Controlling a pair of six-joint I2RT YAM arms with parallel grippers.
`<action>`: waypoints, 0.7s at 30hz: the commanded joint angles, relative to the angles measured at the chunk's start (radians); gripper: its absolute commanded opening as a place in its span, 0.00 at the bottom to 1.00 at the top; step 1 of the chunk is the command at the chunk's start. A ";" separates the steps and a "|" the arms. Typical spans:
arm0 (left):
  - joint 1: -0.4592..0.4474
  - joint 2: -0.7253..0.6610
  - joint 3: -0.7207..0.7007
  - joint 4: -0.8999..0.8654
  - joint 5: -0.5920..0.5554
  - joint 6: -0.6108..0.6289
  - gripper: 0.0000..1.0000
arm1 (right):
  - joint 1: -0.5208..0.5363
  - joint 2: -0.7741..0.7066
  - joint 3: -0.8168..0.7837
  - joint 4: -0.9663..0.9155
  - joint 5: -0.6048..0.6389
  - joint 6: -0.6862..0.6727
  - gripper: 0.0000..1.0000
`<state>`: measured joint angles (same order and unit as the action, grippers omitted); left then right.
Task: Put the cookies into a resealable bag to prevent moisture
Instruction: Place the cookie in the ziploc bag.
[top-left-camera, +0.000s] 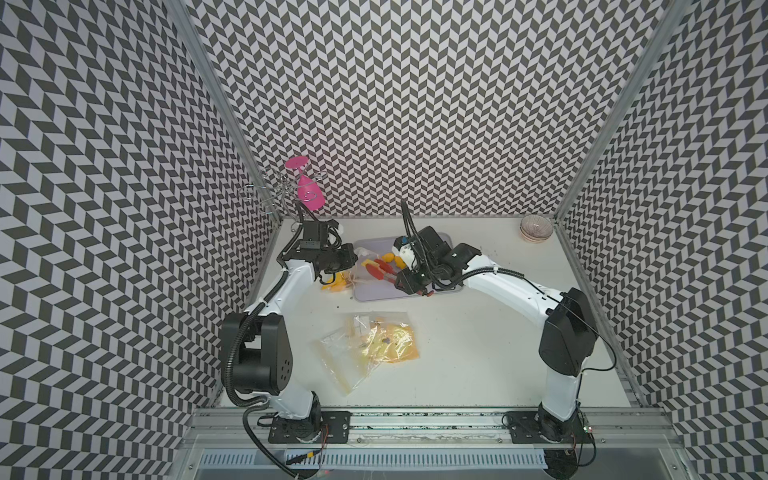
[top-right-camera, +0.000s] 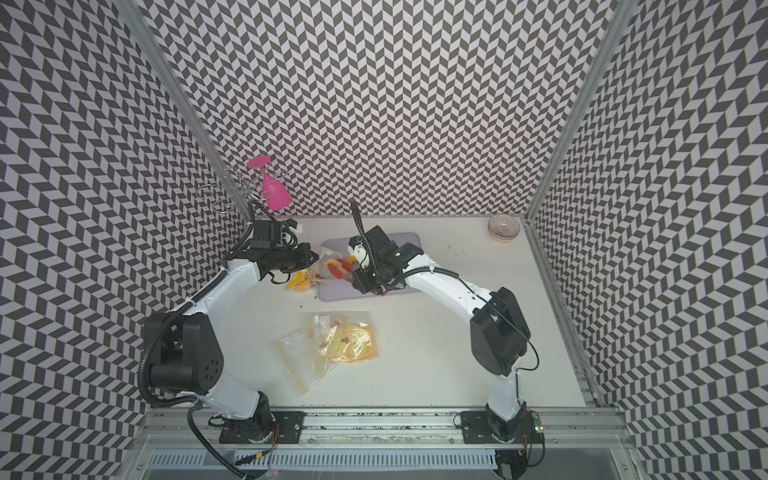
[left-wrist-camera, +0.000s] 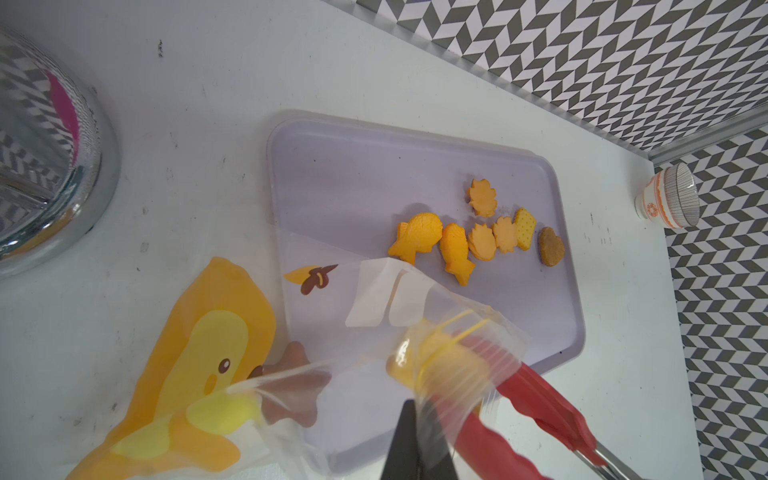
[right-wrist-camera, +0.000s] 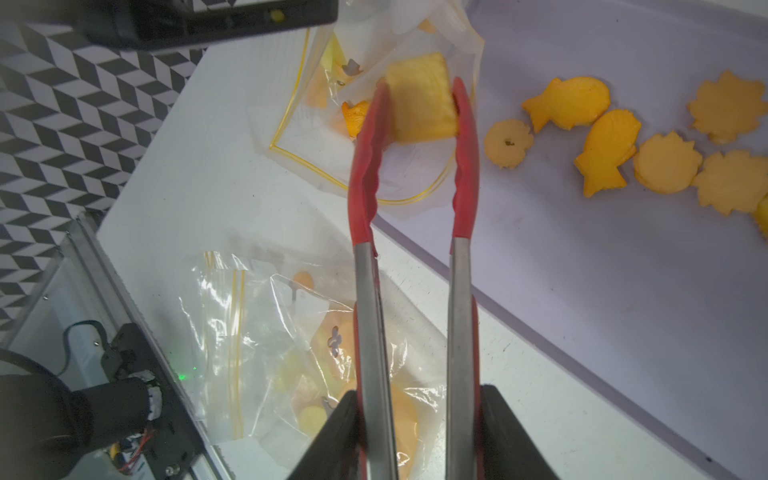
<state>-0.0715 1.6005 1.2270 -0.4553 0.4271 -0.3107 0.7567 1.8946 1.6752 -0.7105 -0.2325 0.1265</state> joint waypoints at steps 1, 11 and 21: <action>-0.005 -0.016 -0.005 0.024 0.018 0.015 0.00 | 0.004 -0.017 0.032 0.039 -0.024 0.001 0.52; -0.003 -0.015 -0.005 0.024 0.019 0.015 0.00 | 0.005 -0.153 -0.058 0.083 -0.037 0.002 0.47; 0.000 -0.019 -0.005 0.024 0.015 0.013 0.00 | 0.002 -0.647 -0.653 0.328 0.305 0.249 0.43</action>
<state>-0.0715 1.6005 1.2266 -0.4534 0.4324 -0.3107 0.7574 1.3296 1.1427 -0.5110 -0.0940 0.2466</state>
